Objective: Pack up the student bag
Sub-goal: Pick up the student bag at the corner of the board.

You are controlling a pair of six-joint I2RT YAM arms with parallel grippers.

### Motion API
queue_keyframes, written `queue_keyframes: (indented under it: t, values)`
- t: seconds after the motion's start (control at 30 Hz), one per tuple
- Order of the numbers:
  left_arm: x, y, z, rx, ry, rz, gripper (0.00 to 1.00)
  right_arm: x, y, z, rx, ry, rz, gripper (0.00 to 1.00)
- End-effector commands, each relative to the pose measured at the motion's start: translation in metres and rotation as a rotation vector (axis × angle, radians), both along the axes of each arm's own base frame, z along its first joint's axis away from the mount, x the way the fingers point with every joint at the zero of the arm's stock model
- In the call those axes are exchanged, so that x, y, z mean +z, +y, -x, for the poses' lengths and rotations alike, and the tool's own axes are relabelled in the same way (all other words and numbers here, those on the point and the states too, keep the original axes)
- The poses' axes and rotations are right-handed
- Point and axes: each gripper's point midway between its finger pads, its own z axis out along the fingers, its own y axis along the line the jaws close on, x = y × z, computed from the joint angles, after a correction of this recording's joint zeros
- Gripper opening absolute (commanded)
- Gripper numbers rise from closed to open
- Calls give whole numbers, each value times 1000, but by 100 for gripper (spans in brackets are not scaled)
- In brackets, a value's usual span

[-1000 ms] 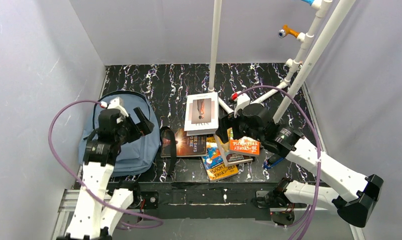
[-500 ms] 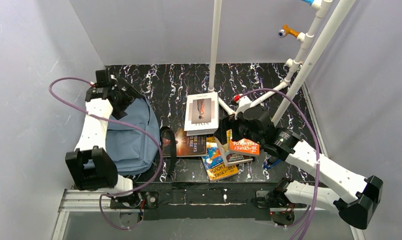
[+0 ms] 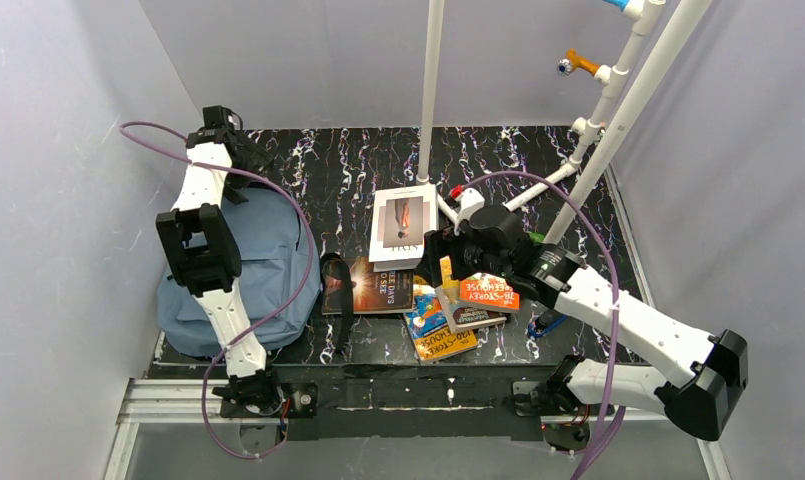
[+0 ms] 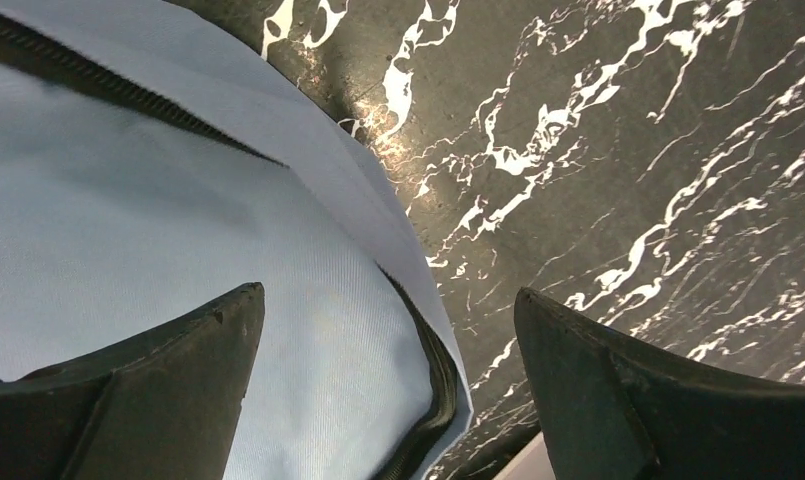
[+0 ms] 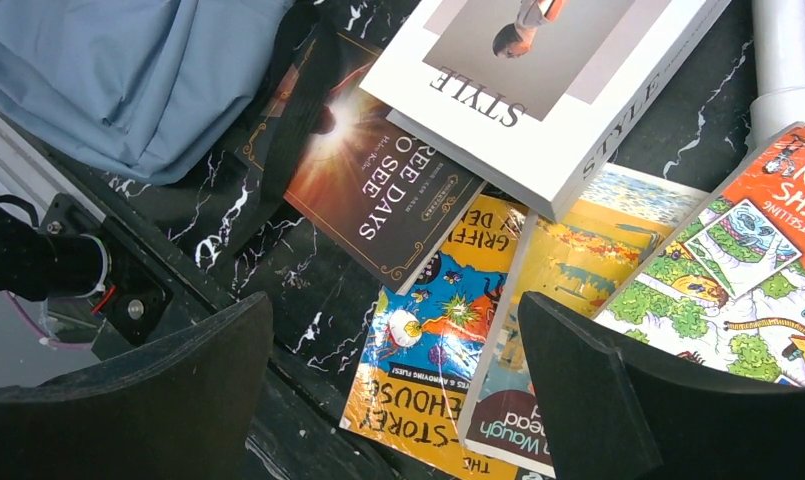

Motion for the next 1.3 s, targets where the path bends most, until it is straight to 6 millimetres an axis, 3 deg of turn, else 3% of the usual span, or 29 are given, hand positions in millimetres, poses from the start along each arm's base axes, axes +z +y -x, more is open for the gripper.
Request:
queue_keyframes:
  t: [0.0,0.07,0.17,0.33,0.47,0.53,0.57,0.7,0.8,0.83,1.03,1.17,1.27]
  values:
    - [2,-4,-5,-82,18,-27,95,21,16,-10,11,-29,-50,100]
    - [-9,-7,-6,-100,39,-6,92,18,22,-10,22,-8,-46,100]
    - [-21,-20,-11,-168,42,50,63,15,30,-10,36,23,-57,100]
    - [-45,-17,-5,-162,117,51,37,15,33,-6,39,40,-89,100]
    - [-38,-20,-4,-191,115,27,17,15,26,-4,12,35,-105,100]
    - [-22,-22,-2,-233,98,-35,1,15,24,-2,6,41,-111,100]
    - [-15,-25,-1,-252,88,-63,0,14,23,-1,3,44,-111,100]
    - [27,-49,3,-360,16,-171,0,13,21,-2,-10,49,-98,100]
    - [68,-55,10,-412,-69,-258,0,13,18,-7,-31,31,-88,100]
    - [78,-69,14,-473,-104,-294,0,14,18,-8,-35,26,-86,100]
    - [147,-92,38,-683,-405,-628,0,14,20,-14,-24,5,-50,100]
    - [172,-104,62,-855,-580,-866,0,7,25,-13,-13,32,-44,100]
    - [193,-111,78,-893,-709,-922,0,0,29,-14,-8,37,-57,100]
